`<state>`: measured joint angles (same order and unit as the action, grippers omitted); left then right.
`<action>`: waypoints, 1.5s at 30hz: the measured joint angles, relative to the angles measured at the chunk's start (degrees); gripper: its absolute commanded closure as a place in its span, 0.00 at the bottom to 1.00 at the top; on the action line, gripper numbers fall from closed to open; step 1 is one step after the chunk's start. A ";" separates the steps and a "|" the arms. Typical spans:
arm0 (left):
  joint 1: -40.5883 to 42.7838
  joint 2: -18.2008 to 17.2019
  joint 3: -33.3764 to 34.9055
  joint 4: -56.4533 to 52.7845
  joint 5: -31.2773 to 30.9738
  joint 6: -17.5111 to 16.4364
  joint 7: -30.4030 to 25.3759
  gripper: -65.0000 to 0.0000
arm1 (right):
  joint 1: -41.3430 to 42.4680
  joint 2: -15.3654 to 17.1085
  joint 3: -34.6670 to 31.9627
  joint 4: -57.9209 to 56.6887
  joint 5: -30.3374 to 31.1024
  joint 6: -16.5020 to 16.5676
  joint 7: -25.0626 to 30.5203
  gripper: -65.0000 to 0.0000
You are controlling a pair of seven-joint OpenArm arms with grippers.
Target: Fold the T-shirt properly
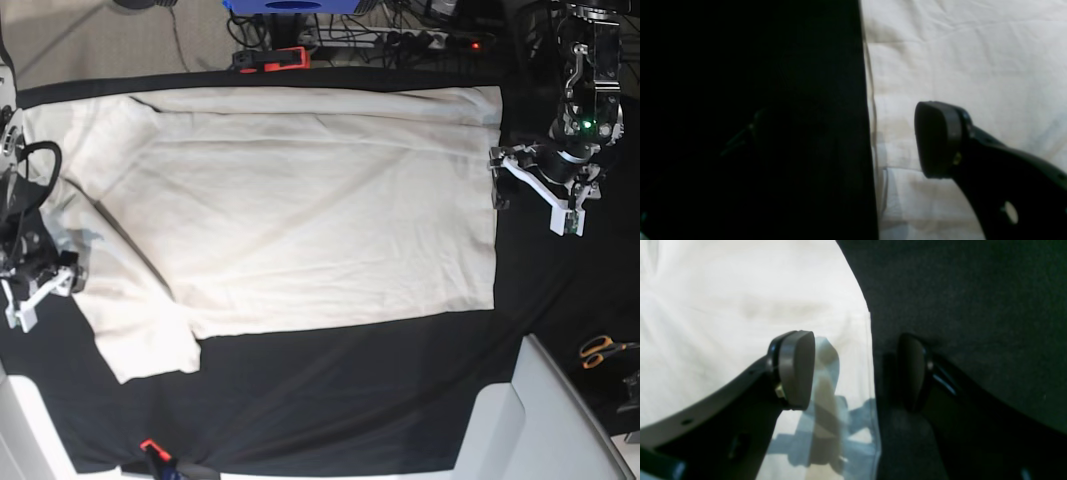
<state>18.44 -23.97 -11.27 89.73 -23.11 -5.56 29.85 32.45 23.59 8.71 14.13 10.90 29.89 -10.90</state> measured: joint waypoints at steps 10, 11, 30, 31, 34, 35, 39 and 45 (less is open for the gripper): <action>0.50 -0.02 0.00 0.00 0.09 0.02 0.00 0.14 | -0.17 -2.67 0.00 0.00 0.20 0.15 0.22 0.43; 0.48 0.00 0.00 0.00 0.07 0.00 0.00 0.14 | -0.17 -2.69 0.00 0.00 0.20 0.15 0.22 0.43; -0.44 0.00 0.00 -0.11 0.00 0.04 0.00 0.14 | 0.17 -2.84 -0.20 3.54 -0.57 0.13 0.33 0.99; -1.16 0.00 0.15 -0.26 0.02 0.04 0.09 0.14 | 0.13 -2.86 -0.26 3.54 -2.38 -0.02 0.24 0.99; -3.93 0.11 0.28 -2.12 -0.28 0.04 -0.04 0.14 | -0.02 -3.34 -0.22 3.54 -9.92 -4.46 0.17 0.99; -4.98 0.22 0.39 -3.10 -0.35 0.04 -0.02 0.14 | -0.07 -3.43 -0.20 3.54 -11.58 -4.59 0.20 0.99; -9.79 1.07 0.09 -6.95 0.02 0.22 5.29 0.14 | 0.00 -4.74 -0.09 3.54 -15.89 -4.63 0.24 0.99; -18.08 3.34 -0.20 -12.35 0.07 0.63 8.33 0.12 | 0.04 -4.72 -0.04 3.54 -16.09 -4.59 0.20 0.99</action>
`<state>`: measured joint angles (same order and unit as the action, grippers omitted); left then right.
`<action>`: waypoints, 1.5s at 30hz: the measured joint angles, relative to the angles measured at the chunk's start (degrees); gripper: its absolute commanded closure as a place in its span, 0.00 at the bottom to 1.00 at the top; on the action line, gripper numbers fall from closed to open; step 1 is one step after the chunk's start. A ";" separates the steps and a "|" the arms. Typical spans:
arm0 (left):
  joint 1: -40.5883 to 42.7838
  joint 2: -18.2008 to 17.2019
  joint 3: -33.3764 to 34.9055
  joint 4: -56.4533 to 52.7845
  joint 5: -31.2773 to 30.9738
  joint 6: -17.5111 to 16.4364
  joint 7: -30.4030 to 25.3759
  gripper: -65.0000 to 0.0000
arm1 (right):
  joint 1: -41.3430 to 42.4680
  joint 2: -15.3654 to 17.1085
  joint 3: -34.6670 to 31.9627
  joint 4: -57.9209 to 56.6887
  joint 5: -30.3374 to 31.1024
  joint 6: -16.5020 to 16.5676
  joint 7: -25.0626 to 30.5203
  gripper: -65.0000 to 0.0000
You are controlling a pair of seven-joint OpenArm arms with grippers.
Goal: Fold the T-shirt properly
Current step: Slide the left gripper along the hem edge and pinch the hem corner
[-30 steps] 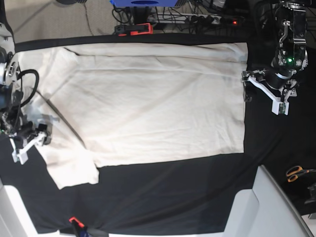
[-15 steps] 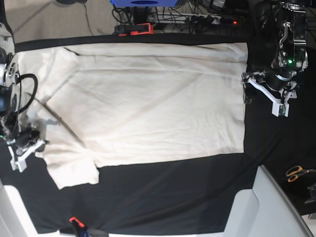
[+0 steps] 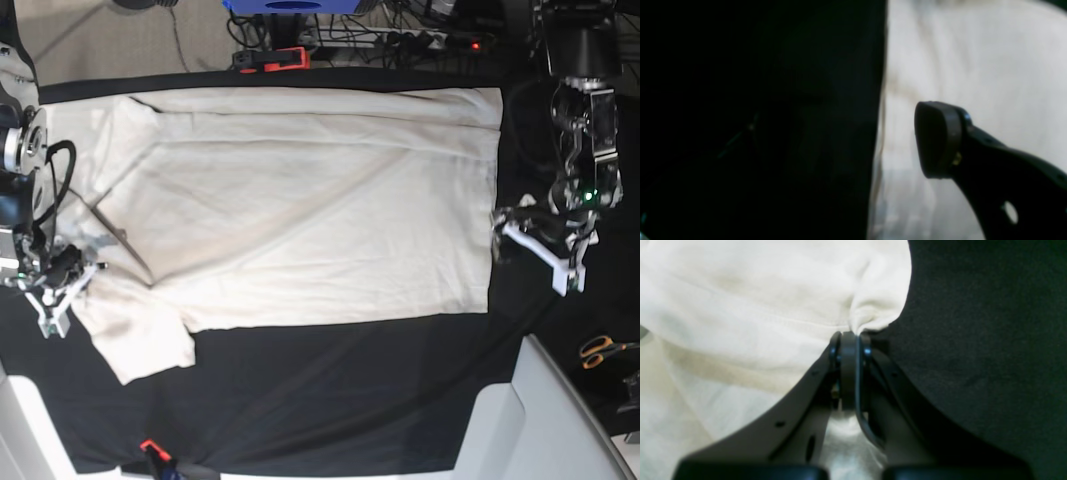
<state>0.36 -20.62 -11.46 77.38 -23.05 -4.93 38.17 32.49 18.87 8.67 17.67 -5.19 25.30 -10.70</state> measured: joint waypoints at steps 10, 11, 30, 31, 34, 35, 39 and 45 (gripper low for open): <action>-13.53 4.48 0.11 -20.70 0.09 -1.03 -0.26 0.00 | 0.00 -0.79 0.13 0.13 0.00 -0.39 0.17 0.99; -14.32 4.94 0.09 -21.84 0.17 -1.05 -0.13 0.00 | 0.00 -0.81 0.13 0.13 0.02 -0.37 0.17 0.99; -32.70 5.73 17.07 -55.04 0.55 0.11 -22.18 0.00 | -0.13 -0.76 0.22 0.22 0.17 -0.22 0.20 0.99; -32.63 5.92 17.07 -55.01 0.76 0.28 -22.56 0.00 | -0.13 -0.76 0.22 0.22 0.17 -0.24 0.20 0.99; -32.70 6.23 17.03 -55.01 0.76 0.28 -22.80 0.00 | -0.13 -0.70 0.22 0.22 0.20 -0.22 0.20 0.99; -32.89 6.54 17.03 -55.01 0.81 0.46 -22.80 0.00 | -0.13 -0.70 0.22 0.22 0.17 -0.22 0.20 0.99; -33.66 8.07 17.03 -55.10 0.76 -0.48 -22.34 0.00 | -0.13 -0.66 0.22 0.22 0.17 -0.22 0.17 0.99; -33.42 8.70 17.03 -54.84 0.72 -2.84 -22.71 0.00 | -0.13 -0.66 0.22 0.24 0.20 -0.22 0.20 0.99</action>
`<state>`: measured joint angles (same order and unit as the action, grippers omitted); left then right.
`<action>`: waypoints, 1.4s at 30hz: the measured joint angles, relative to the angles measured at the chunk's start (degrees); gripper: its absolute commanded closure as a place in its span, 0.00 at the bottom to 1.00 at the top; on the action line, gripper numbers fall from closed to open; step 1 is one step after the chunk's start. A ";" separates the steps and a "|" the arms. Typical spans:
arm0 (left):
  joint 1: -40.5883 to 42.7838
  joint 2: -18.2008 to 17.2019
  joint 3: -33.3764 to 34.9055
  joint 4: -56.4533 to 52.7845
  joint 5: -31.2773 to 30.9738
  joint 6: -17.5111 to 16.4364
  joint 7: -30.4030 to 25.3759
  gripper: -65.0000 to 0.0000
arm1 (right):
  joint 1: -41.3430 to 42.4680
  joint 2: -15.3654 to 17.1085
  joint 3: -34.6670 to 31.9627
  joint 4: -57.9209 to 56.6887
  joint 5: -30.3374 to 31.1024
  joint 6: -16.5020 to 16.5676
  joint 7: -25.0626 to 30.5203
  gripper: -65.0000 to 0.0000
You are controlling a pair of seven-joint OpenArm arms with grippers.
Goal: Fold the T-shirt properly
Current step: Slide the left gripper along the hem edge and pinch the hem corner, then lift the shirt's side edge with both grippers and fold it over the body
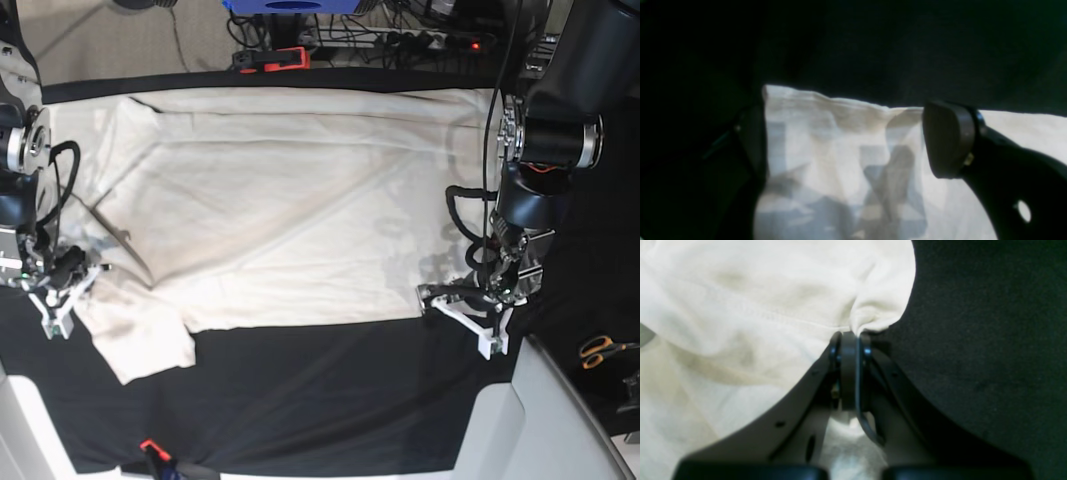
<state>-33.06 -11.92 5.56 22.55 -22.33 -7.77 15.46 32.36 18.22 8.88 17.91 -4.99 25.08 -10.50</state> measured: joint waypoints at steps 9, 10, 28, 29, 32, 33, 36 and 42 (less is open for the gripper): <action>0.24 -0.68 0.00 -0.09 -0.74 -2.14 -0.11 0.33 | 0.00 0.00 0.00 -0.02 0.00 0.00 0.00 0.99; 0.28 -0.81 0.00 -0.48 -0.81 -2.14 -1.05 0.36 | -0.02 0.00 0.00 -0.02 0.00 0.00 -0.02 0.99; 1.90 -1.01 0.15 -4.31 -1.22 -2.54 -13.99 1.00 | -1.05 -0.33 0.02 2.82 -0.42 -0.02 0.35 0.99; 2.19 -1.33 0.15 -3.02 -0.96 -2.51 -12.79 1.00 | -1.73 -0.37 0.02 4.17 -0.31 0.02 1.86 0.99; 3.28 -2.73 0.22 1.70 -0.59 -2.60 -10.82 1.00 | -2.12 -0.33 0.00 5.97 -0.39 0.22 2.86 0.99; 3.23 -3.17 0.22 2.91 -0.76 -2.60 -9.09 1.00 | -2.08 -0.31 0.00 6.21 -0.35 0.22 3.10 0.99; 3.08 -4.15 0.22 6.21 -0.79 -2.67 -5.18 1.00 | -1.86 -0.37 0.00 6.25 -0.37 0.24 3.48 0.99; 3.98 -4.59 0.22 12.55 -0.76 -2.75 -2.34 1.00 | -2.10 -0.39 -0.13 10.05 -0.59 0.24 3.45 0.99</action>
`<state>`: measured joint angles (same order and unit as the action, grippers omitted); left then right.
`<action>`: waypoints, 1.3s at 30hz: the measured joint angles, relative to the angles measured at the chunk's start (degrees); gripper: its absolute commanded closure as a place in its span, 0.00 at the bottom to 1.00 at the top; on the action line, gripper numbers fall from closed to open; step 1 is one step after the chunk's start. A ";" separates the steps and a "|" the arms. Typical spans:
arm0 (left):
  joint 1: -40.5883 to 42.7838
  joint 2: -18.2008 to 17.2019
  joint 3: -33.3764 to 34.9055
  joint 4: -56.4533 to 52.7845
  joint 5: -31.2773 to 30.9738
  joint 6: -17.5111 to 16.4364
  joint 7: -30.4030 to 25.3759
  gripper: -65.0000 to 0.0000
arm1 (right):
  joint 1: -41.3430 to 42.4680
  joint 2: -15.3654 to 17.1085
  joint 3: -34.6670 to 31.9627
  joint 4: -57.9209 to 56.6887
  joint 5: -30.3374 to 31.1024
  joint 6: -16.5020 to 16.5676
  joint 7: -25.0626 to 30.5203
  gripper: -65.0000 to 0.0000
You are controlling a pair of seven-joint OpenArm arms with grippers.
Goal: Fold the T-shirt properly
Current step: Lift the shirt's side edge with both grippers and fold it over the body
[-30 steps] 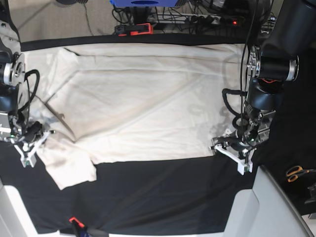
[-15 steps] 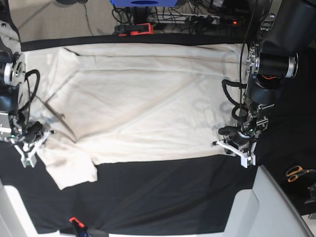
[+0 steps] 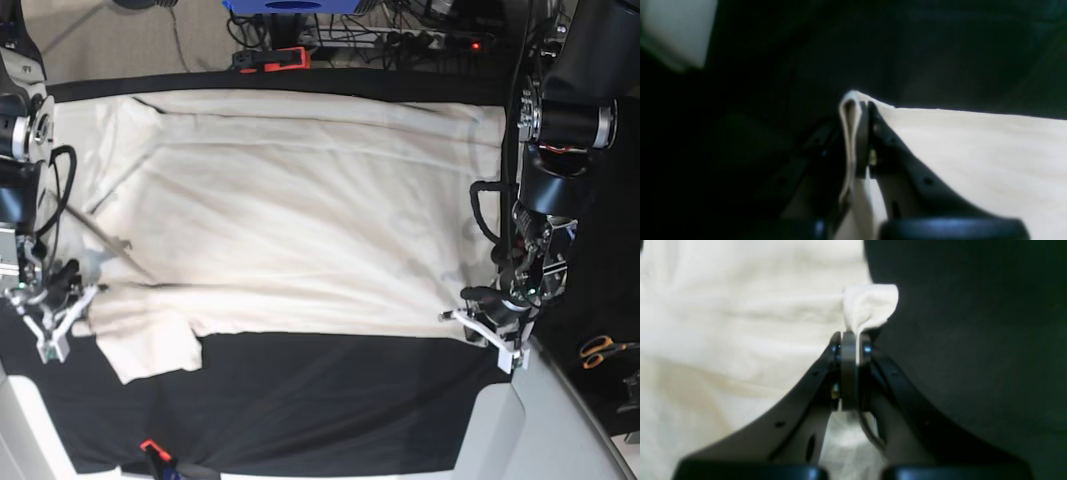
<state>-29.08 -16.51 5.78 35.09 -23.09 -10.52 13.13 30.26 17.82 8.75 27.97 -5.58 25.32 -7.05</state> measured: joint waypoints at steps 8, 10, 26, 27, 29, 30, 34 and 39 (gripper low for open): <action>2.19 -0.33 0.00 3.80 -0.02 0.02 1.68 1.00 | 0.15 0.26 -0.26 1.42 0.13 0.20 -0.20 0.99; 2.71 -0.50 0.00 3.80 -0.04 0.02 1.73 1.00 | 0.17 0.26 -0.26 1.46 0.15 0.20 -0.17 0.99; 2.80 -2.56 0.00 3.82 -0.09 -0.04 2.14 1.00 | 0.61 2.01 -9.25 1.49 -0.02 0.61 3.02 0.99; 2.78 -2.49 0.00 4.04 -0.09 -0.04 2.16 1.00 | 0.59 2.40 -9.25 1.49 -0.02 0.68 3.02 0.99; 3.13 -2.49 0.00 5.22 -0.26 -0.07 2.16 1.00 | 0.61 3.26 -9.25 1.49 -0.02 0.61 3.06 0.99; 3.39 -2.56 0.00 5.97 -0.26 -0.20 2.14 1.00 | 0.63 3.45 -9.22 1.49 -0.02 0.55 3.02 0.99; 4.50 -2.89 0.00 8.48 -0.46 -0.22 2.16 1.00 | 0.61 4.04 -9.25 1.49 0.22 -1.57 3.21 0.99; 4.87 -2.80 0.00 8.96 -0.50 -0.22 2.10 1.00 | 0.20 4.26 -9.25 1.66 0.24 -1.97 3.30 0.99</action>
<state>-24.21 -19.31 5.78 44.05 -23.59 -10.74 15.22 30.46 22.09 -0.49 29.63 -5.34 23.35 -3.75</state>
